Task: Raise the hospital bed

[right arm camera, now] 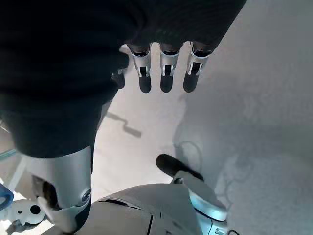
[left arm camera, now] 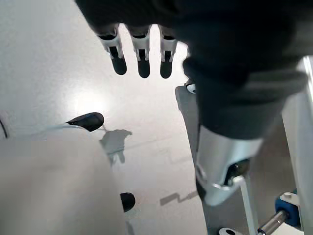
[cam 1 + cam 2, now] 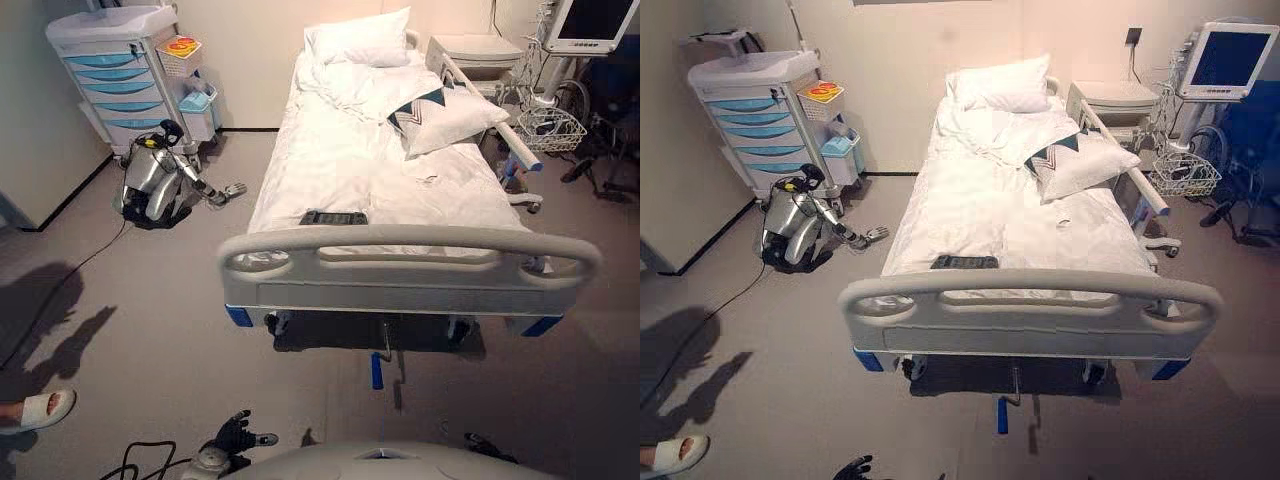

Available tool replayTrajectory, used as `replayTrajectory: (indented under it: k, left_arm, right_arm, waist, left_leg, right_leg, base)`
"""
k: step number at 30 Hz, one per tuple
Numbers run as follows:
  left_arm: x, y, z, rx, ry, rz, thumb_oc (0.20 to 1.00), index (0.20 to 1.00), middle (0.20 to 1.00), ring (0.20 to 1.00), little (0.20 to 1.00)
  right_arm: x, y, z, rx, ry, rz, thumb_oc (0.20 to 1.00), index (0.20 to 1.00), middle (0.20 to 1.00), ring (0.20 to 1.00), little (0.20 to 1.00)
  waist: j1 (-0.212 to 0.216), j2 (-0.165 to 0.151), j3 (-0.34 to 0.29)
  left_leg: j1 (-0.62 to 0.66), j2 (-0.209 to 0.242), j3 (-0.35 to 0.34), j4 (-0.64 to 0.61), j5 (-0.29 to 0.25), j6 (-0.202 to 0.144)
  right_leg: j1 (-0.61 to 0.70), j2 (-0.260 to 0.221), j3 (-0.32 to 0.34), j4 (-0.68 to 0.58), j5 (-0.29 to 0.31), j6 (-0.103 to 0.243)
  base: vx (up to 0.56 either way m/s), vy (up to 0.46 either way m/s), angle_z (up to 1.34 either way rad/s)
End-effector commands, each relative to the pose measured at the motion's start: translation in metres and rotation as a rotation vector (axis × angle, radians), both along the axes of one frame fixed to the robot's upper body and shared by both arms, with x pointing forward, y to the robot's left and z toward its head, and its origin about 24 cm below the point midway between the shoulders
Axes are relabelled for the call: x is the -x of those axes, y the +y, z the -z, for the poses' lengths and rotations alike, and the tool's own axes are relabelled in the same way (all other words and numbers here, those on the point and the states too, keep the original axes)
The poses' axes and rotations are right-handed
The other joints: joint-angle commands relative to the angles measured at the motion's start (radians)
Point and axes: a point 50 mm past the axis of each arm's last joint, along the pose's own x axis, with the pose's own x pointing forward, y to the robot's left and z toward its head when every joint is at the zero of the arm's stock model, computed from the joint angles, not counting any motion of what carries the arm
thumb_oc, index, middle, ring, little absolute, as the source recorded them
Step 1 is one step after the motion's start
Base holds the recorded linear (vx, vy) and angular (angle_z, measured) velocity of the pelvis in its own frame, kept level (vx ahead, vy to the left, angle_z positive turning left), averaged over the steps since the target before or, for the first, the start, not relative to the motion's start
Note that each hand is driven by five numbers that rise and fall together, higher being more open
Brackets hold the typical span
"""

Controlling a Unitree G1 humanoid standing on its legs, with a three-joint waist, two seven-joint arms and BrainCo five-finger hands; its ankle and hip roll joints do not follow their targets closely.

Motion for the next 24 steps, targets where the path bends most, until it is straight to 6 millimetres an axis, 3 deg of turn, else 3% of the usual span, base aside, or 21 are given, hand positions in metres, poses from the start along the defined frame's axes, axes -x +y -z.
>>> replayTrajectory:
  k: [1, 3, 7, 8, 9, 10, 11, 12, 13, 14, 15, 16, 17, 18, 19, 20, 21, 22, 23, 24]
  left_arm:
    - [-0.025, 0.007, -0.008, 0.005, -0.078, -0.019, 1.000, 1.000, 1.000, 1.000, 1.000]
    - [-0.026, 0.008, -0.008, 0.006, -0.083, -0.033, 1.000, 1.000, 1.000, 1.000, 1.000]
    - [-0.048, 0.012, -0.017, -0.007, -0.170, -0.047, 1.000, 1.000, 1.000, 1.000, 1.000]
    - [-0.070, 0.012, -0.030, 0.005, -0.282, -0.057, 1.000, 1.000, 1.000, 1.000, 1.000]
    - [-0.070, 0.012, -0.030, 0.005, -0.282, -0.057, 1.000, 1.000, 1.000, 1.000, 1.000]
    - [-0.091, 0.012, -0.044, 0.018, -0.395, -0.067, 1.000, 1.000, 1.000, 1.000, 1.000]
    - [-0.091, 0.013, -0.044, 0.018, -0.395, -0.067, 1.000, 1.000, 1.000, 1.000, 1.000]
    - [-0.103, 0.013, -0.054, 0.028, -0.464, -0.073, 1.000, 1.000, 1.000, 1.000, 1.000]
    - [-0.131, 0.010, -0.084, 0.078, -0.644, -0.075, 1.000, 1.000, 1.000, 1.000, 1.000]
    - [-0.131, 0.010, -0.084, 0.078, -0.643, -0.075, 1.000, 1.000, 1.000, 1.000, 1.000]
    - [-0.139, 0.010, -0.097, 0.103, -0.712, -0.070, 1.000, 1.000, 1.000, 1.000, 1.000]
    - [-0.159, 0.009, -0.133, 0.144, -0.882, -0.042, 1.000, 1.000, 1.000, 1.000, 1.000]
    - [-0.159, 0.009, -0.133, 0.144, -0.882, -0.042, 1.000, 1.000, 1.000, 1.000, 1.000]
    - [-0.165, 0.008, -0.146, 0.158, -0.938, -0.028, 1.000, 1.000, 1.000, 1.000, 1.000]
    - [-0.182, -0.017, -0.173, 0.255, -1.048, 0.056, 1.000, 1.000, 1.000, 1.000, 1.000]
    - [-0.182, -0.017, -0.173, 0.255, -1.049, 0.056, 1.000, 1.000, 1.000, 1.000, 1.000]
    - [-0.193, -0.023, -0.190, 0.253, -1.110, 0.098, 1.000, 1.000, 1.000, 1.000, 1.000]
    - [-0.199, -0.024, -0.201, 0.268, -1.153, 0.082, 1.000, 1.000, 1.000, 1.000, 1.000]
    - [-0.203, -0.032, -0.230, 0.302, -1.274, 0.116, 1.000, 1.000, 1.000, 1.000, 1.000]
    - [-0.204, -0.033, -0.239, 0.307, -1.304, 0.128, 1.000, 1.000, 1.000, 1.000, 1.000]
  right_arm:
    - [-0.017, 0.013, 0.001, -0.039, -0.029, -0.013, 1.000, 1.000, 1.000, 1.000, 1.000]
    - [-0.019, 0.012, 0.000, -0.037, -0.040, -0.003, 1.000, 1.000, 1.000, 1.000, 1.000]
    - [-0.038, 0.008, -0.006, -0.033, -0.119, 0.034, 1.000, 1.000, 1.000, 1.000, 1.000]
    - [-0.055, 0.004, -0.012, -0.035, -0.193, 0.067, 1.000, 1.000, 1.000, 1.000, 1.000]
    - [-0.055, 0.004, -0.012, -0.035, -0.193, 0.067, 1.000, 1.000, 1.000, 1.000, 1.000]
    - [-0.070, 0.001, -0.020, -0.049, -0.277, 0.096, 1.000, 1.000, 1.000, 1.000, 1.000]
    - [-0.070, 0.001, -0.020, -0.049, -0.277, 0.096, 1.000, 1.000, 1.000, 1.000, 1.000]
    - [-0.078, -0.001, -0.025, -0.059, -0.322, 0.119, 1.000, 1.000, 1.000, 1.000, 1.000]
    - [-0.097, -0.005, -0.037, -0.077, -0.419, 0.144, 1.000, 1.000, 1.000, 1.000, 1.000]
    - [-0.097, -0.005, -0.037, -0.077, -0.419, 0.144, 1.000, 1.000, 1.000, 1.000, 1.000]
    - [-0.102, -0.005, -0.042, -0.089, -0.456, 0.140, 1.000, 1.000, 1.000, 1.000, 1.000]
    - [-0.120, -0.005, -0.056, -0.115, -0.549, 0.124, 1.000, 1.000, 1.000, 1.000, 1.000]
    - [-0.120, -0.005, -0.056, -0.115, -0.548, 0.124, 1.000, 1.000, 1.000, 1.000, 1.000]
    - [-0.125, -0.005, -0.061, -0.130, -0.581, 0.122, 1.000, 1.000, 1.000, 1.000, 1.000]
    - [-0.147, 0.022, -0.057, -0.195, -0.572, 0.142, 1.000, 1.000, 1.000, 1.000, 1.000]
    - [-0.147, 0.022, -0.057, -0.195, -0.573, 0.142, 1.000, 1.000, 1.000, 1.000, 1.000]
    - [-0.191, 0.028, -0.086, -0.214, -0.695, 0.133, 1.000, 1.000, 1.000, 1.000, 1.000]
    - [-0.214, 0.038, -0.108, -0.241, -0.801, 0.105, 1.000, 1.000, 1.000, 1.000, 1.000]
    - [-0.243, 0.047, -0.143, -0.292, -0.948, 0.086, 1.000, 1.000, 1.000, 1.000, 1.000]
    - [-0.250, 0.050, -0.150, -0.298, -0.974, 0.089, 1.000, 1.000, 1.000, 1.000, 1.000]
  waist:
    - [-0.007, -0.084, 0.031]
    - [-0.008, -0.084, 0.037]
    - [-0.014, -0.087, 0.088]
    - [-0.019, -0.082, 0.125]
    - [-0.019, -0.081, 0.124]
    - [-0.025, -0.074, 0.161]
    - [-0.025, -0.074, 0.159]
    - [-0.029, -0.070, 0.180]
    - [-0.034, -0.061, 0.231]
    - [-0.035, -0.061, 0.230]
    - [-0.037, -0.056, 0.244]
    - [-0.045, -0.050, 0.288]
    - [-0.046, -0.049, 0.286]
    - [-0.049, -0.048, 0.299]
    - [-0.032, -0.026, 0.333]
    - [-0.032, -0.026, 0.331]
    - [-0.021, -0.012, 0.351]
    - [-0.019, -0.005, 0.360]
    - [-0.014, 0.003, 0.387]
    - [-0.011, 0.005, 0.396]
  left_leg:
    - [0.010, -0.033, -0.018, 0.009, -0.031, 0.019]
    - [0.003, -0.034, -0.019, 0.012, -0.030, 0.019]
    - [-0.065, -0.036, -0.029, 0.035, -0.018, 0.018]
    - [-0.108, -0.035, -0.036, 0.044, -0.007, 0.016]
    - [-0.110, -0.035, -0.036, 0.045, -0.007, 0.016]
    - [-0.156, -0.035, -0.040, 0.056, 0.007, 0.013]
    - [-0.158, -0.035, -0.040, 0.057, 0.007, 0.013]
    - [-0.183, -0.036, -0.043, 0.065, 0.013, 0.011]
    - [-0.248, -0.036, -0.049, 0.090, 0.027, 0.007]
    - [-0.251, -0.036, -0.050, 0.091, 0.026, 0.007]
    - [-0.275, -0.035, -0.050, 0.100, 0.030, 0.005]
    - [-0.330, -0.032, -0.052, 0.120, 0.039, 0.004]
    - [-0.332, -0.032, -0.052, 0.121, 0.039, 0.004]
    - [-0.352, -0.030, -0.051, 0.126, 0.043, 0.003]
    - [-0.403, -0.035, -0.058, 0.144, 0.048, 0.004]
    - [-0.406, -0.036, -0.058, 0.144, 0.050, 0.004]
    - [-0.436, -0.036, -0.063, 0.159, 0.052, 0.003]
    - [-0.460, -0.036, -0.060, 0.163, 0.059, 0.002]
    - [-0.513, -0.034, -0.061, 0.182, 0.065, -0.001]
    - [-0.536, -0.031, -0.062, 0.190, 0.067, -0.003]
  right_leg:
    - [0.042, -0.087, 0.010, 0.009, -0.047, 0.118]
    - [0.036, -0.086, 0.011, 0.009, -0.045, 0.117]
    - [-0.017, -0.086, 0.019, 0.010, -0.024, 0.112]
    - [-0.061, -0.087, 0.022, 0.023, -0.017, 0.110]
    - [-0.063, -0.087, 0.021, 0.023, -0.016, 0.109]
    - [-0.110, -0.086, 0.024, 0.040, -0.010, 0.107]
    - [-0.112, -0.086, 0.023, 0.041, -0.010, 0.107]
    - [-0.140, -0.087, 0.023, 0.053, -0.007, 0.105]
    - [-0.207, -0.086, 0.026, 0.083, -0.002, 0.102]
    - [-0.209, -0.086, 0.025, 0.084, -0.002, 0.102]
    - [-0.233, -0.087, 0.026, 0.096, -0.002, 0.101]
    - [-0.298, -0.088, 0.031, 0.127, -0.001, 0.100]
    - [-0.301, -0.088, 0.031, 0.128, -0.002, 0.100]
    - [-0.322, -0.088, 0.033, 0.136, -0.001, 0.100]
    - [-0.377, -0.091, 0.034, 0.165, -0.001, 0.100]
    - [-0.380, -0.091, 0.033, 0.164, 0.001, 0.100]
    - [-0.410, -0.093, 0.033, 0.180, -0.003, 0.099]
    - [-0.440, -0.092, 0.037, 0.189, -0.003, 0.098]
    - [-0.503, -0.086, 0.044, 0.216, 0.000, 0.098]
    - [-0.528, -0.087, 0.044, 0.226, -0.001, 0.099]
  base:
    - [-0.05, -0.124, -0.82]
    - [-0.03, -0.010, 0.00]
    - [-0.16, -0.031, -0.01]
    - [-0.13, -0.020, -0.02]
    - [-0.25, -0.030, 0.01]
    - [-0.12, -0.010, 0.01]
    - [-0.18, -0.018, 0.01]
    - [-0.21, -0.027, 0.01]
    - [-0.21, -0.027, 0.01]
    - [-0.19, -0.025, 0.02]
    - [-0.15, -0.027, 0.05]
    - [-0.15, -0.027, 0.03]
    - [-0.15, -0.029, 0.02]
    - [-0.12, -0.011, -0.03]
    - [-0.12, -0.011, -0.06]
    - [-0.14, 0.003, -0.11]
    - [-0.11, 0.009, -0.11]
    - [-0.18, 0.000, -0.07]
    - [-0.16, -0.018, -0.04]
    - [-0.11, -0.020, -0.12]
